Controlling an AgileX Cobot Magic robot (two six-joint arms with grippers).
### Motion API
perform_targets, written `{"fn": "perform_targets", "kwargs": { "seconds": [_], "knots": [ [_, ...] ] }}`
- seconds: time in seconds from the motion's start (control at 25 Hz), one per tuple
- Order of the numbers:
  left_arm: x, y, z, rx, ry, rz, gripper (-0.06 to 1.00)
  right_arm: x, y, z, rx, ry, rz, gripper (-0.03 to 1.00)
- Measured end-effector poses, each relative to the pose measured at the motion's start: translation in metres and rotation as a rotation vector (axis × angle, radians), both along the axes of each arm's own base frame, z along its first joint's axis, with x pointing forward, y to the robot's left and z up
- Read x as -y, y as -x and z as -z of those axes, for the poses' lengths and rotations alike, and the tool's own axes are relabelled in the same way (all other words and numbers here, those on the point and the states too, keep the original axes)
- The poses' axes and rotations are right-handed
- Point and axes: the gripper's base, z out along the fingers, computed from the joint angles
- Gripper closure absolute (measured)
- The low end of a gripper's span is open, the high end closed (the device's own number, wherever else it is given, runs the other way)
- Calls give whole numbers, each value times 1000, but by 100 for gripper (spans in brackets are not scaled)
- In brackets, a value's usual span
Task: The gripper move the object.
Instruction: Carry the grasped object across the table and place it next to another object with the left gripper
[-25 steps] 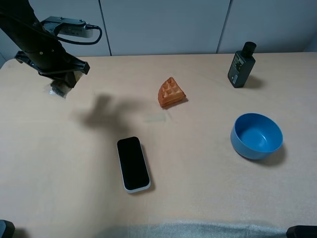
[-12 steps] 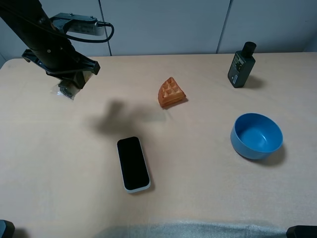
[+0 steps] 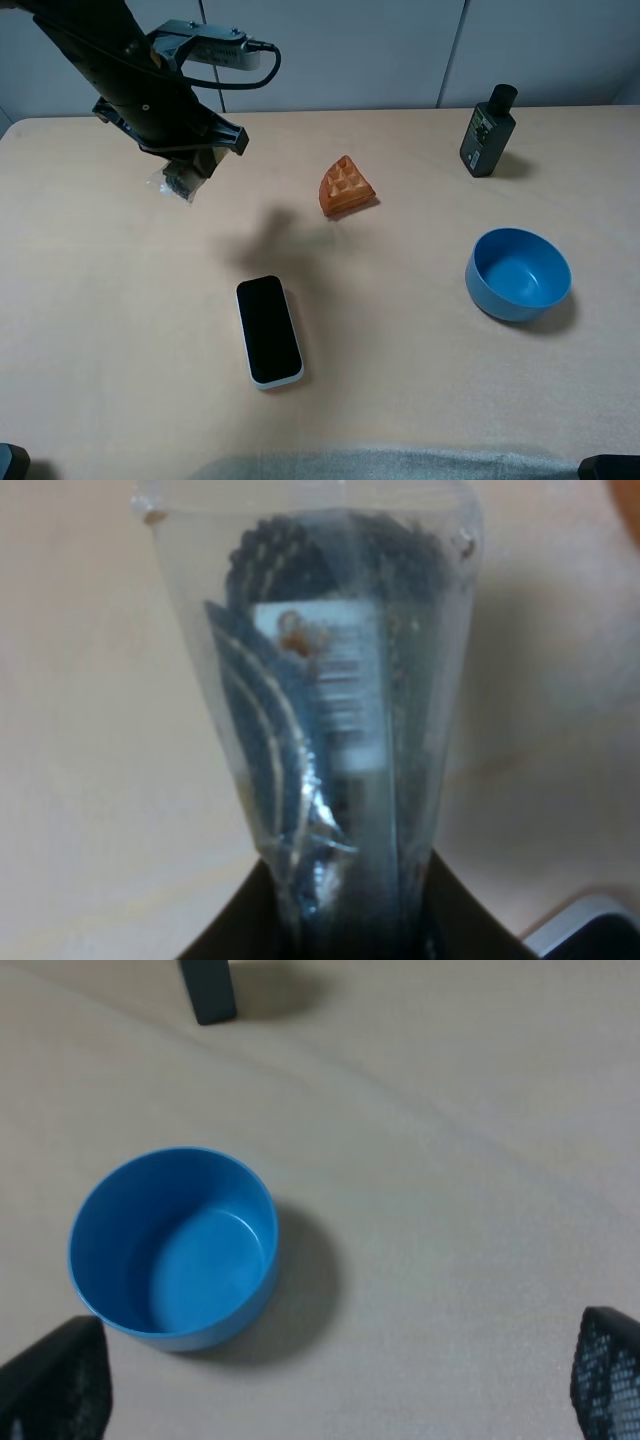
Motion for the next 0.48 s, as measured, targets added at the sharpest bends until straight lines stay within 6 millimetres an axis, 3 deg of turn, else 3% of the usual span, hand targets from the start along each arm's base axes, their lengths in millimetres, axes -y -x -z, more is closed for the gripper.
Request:
{"fn": "perform_targets", "kwargs": {
  "seconds": [0.28, 0.48],
  "knots": [
    [41, -11, -11, 43, -33, 78, 76, 0, 0, 0, 0, 0, 0, 28],
    [67, -7, -11, 48, -22, 117, 76, 0, 0, 0, 0, 0, 0, 28]
  ]
}}
